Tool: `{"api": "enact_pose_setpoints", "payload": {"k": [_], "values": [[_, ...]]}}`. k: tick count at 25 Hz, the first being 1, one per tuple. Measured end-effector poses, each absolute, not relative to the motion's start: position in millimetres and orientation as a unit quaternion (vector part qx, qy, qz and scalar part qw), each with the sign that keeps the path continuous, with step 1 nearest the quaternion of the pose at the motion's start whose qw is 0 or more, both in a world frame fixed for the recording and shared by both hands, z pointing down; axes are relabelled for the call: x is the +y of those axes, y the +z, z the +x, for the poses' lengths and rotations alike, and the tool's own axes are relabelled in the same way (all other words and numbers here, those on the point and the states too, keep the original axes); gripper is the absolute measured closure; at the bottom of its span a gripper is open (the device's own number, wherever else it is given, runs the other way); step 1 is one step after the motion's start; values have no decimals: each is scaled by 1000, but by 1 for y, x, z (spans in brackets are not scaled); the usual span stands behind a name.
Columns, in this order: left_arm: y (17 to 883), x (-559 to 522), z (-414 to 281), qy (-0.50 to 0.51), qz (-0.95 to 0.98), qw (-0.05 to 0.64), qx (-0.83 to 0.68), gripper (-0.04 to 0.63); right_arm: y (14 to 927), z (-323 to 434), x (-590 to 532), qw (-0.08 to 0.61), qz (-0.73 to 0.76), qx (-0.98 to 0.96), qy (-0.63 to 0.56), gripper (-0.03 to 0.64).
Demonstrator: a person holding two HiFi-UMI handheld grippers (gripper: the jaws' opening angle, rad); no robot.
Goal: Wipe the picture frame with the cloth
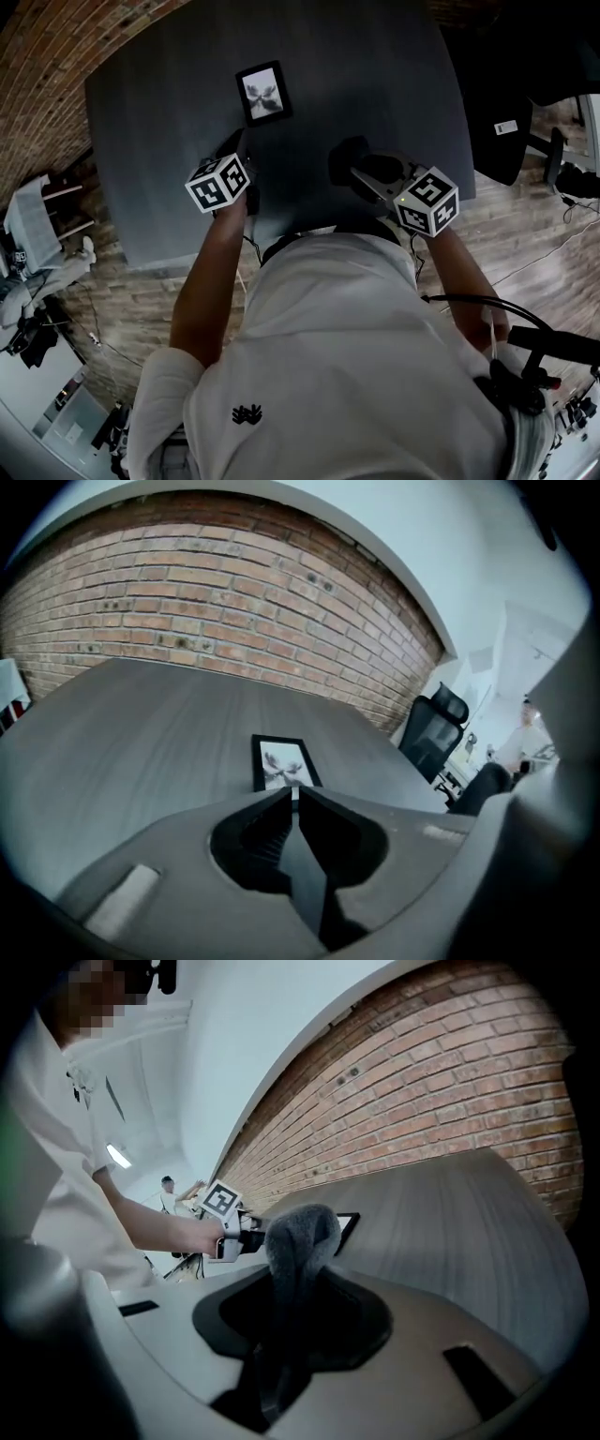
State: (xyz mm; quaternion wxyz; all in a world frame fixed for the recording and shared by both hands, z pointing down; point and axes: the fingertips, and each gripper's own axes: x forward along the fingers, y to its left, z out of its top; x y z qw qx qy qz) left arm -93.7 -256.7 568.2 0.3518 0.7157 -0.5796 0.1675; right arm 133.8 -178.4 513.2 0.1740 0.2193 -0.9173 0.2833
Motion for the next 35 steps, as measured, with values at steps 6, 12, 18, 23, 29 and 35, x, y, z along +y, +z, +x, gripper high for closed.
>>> {"api": "enact_pose_setpoints", "payload": {"k": [6,12,18,23,29,35], "values": [[518,-172,-75,154,803,363,-446,583,496,101,-144,169,249,-915,269,512],[482,-93,-87,172,850,337,-368,583,481,59,-102,171,269,-916,246,512],[459,-40,-119,144,865,335,-344,583,468,21,-52,178,283,-915,227,512],[453,-10,-146,136,873,325,-337,583,465,-9,-23,189,290,-914,213,512],[446,17,-166,136,889,303,-316,583,451,-38,-1,190,296,-915,196,512],[457,28,-186,139,884,306,-326,583,450,-64,12,196,284,-921,182,512]]}}
